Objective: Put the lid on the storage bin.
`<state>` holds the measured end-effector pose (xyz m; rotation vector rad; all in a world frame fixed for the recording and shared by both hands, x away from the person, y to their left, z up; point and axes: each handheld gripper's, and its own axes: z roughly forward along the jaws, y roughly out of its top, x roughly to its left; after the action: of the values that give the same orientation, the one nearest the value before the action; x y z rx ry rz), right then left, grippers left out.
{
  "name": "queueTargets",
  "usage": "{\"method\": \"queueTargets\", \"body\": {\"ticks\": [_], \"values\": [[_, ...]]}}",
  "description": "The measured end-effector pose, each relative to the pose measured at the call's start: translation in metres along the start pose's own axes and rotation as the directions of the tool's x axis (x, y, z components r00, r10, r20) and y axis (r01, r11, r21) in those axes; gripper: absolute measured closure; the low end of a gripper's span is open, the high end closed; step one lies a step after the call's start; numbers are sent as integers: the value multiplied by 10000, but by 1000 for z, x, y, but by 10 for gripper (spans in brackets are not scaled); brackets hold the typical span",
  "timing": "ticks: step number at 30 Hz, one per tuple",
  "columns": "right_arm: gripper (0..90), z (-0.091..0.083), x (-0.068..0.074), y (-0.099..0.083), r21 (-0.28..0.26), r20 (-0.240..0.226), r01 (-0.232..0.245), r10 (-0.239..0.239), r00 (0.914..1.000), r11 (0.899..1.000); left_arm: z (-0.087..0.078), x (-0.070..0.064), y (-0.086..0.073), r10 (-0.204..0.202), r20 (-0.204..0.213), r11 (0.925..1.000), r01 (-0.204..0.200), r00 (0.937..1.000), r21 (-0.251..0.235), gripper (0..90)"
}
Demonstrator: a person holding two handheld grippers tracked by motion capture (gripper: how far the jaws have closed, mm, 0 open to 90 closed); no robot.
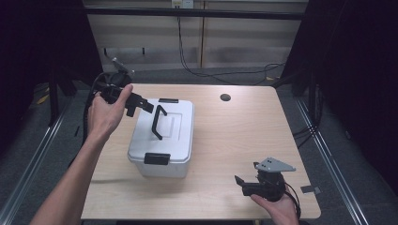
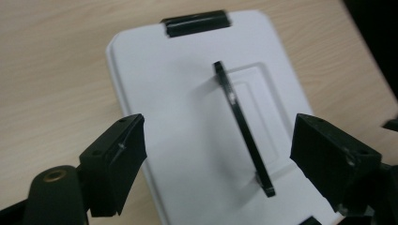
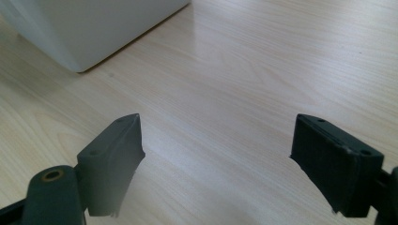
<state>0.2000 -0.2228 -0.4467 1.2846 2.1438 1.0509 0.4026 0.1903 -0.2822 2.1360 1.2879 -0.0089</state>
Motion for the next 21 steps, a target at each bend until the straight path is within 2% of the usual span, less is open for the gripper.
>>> {"method": "queueTargets", "body": {"ticks": [2,4,6,9,14,18,19,21], "values": [[163,0,0,0,6,1,-16,16,10000,10000,-2,2,-3,104,31,9999,-104,9999,-2,164],[163,0,0,0,-12,-5,7,-7,10000,10000,-4,6,-8,73,-80,9997,-75,9999,-226,171],[163,0,0,0,8,16,-37,37,10000,10000,-6,8,-13,238,-158,9992,-243,9996,-316,171],[163,0,-1,0,-2,16,-54,54,10000,10000,-13,11,-22,522,-179,9950,-535,9985,-841,171],[162,0,-1,0,1,33,-57,57,10000,10000,-19,15,-35,1173,-193,9894,-1186,9929,-833,171],[162,0,0,0,-9,42,-51,51,10000,10000,-22,20,-45,1228,-365,9849,-1263,9918,-1187,171],[163,0,-1,0,-11,49,-56,56,10000,10000,-22,23,-48,1185,-443,9859,-1228,9920,-1132,170],[163,0,-1,0,-27,57,-27,27,10000,10000,-22,26,-55,1176,-356,9854,-1211,9924,-1198,172]]}}
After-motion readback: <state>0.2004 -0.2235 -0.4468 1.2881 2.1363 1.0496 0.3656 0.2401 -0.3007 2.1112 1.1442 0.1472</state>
